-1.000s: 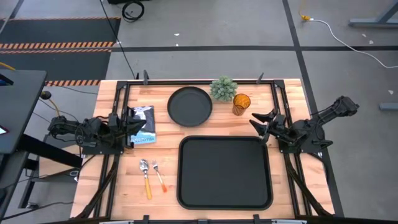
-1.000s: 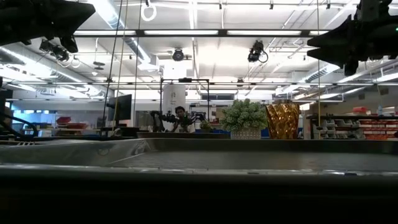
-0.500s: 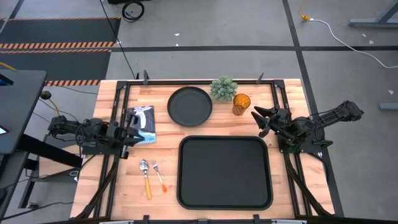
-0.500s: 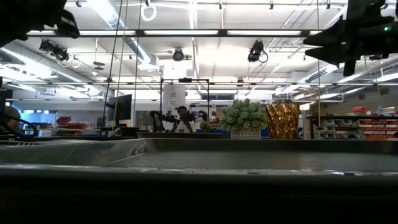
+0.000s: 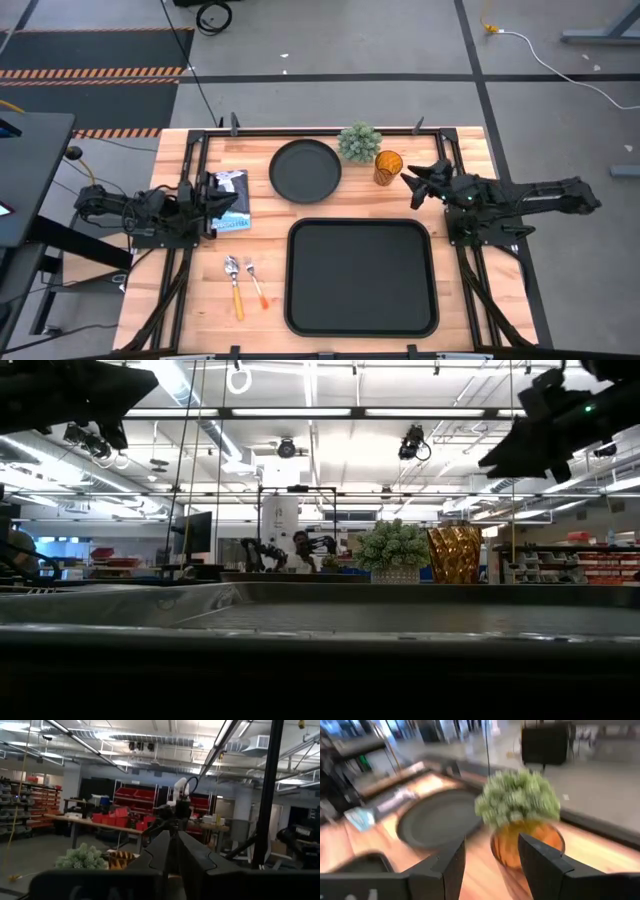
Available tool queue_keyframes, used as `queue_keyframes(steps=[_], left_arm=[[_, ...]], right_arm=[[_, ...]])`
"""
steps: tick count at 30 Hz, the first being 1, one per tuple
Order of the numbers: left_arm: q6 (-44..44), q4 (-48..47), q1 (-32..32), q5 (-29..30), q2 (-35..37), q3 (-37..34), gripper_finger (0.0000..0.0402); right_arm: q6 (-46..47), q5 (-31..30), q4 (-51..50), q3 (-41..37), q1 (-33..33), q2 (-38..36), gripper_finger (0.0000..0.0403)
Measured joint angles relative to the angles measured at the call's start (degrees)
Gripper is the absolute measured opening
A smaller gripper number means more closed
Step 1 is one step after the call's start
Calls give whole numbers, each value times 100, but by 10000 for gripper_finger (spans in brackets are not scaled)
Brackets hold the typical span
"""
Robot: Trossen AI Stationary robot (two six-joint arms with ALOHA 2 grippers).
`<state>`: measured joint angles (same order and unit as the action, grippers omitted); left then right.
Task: Pick and place plate/cup/fork/spoon on tray
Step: Put the orange cup on the top right corner of the black tray
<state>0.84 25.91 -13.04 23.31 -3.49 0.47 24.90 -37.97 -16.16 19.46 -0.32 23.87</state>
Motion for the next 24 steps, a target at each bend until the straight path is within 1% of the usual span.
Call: queue_keyframes(steps=[3,8,11,13,15,18,21,24], left_arm=[[-2,29,0,2,-90,0,51],[-4,34,0,81,-189,0,52],[-10,49,4,477,-238,0,53],[-13,31,11,779,-267,0,53],[-124,31,11,846,-292,0,53],[-465,46,11,532,-294,0,53],[-790,43,11,-16,-294,0,53],[-1424,38,11,-602,-292,0,53]], right_arm=[[19,377,-255,246,-345,369,187],[-204,922,-304,592,-903,1053,187],[-375,1222,-308,734,-1133,1459,187],[-406,1260,-309,834,-1232,1700,187],[-406,1258,-319,909,-1303,1895,187],[-358,1260,-352,1039,-1380,2148,189],[-310,1262,-575,1214,-1409,2319,195],[-359,1263,-938,1454,-1414,2438,205]])
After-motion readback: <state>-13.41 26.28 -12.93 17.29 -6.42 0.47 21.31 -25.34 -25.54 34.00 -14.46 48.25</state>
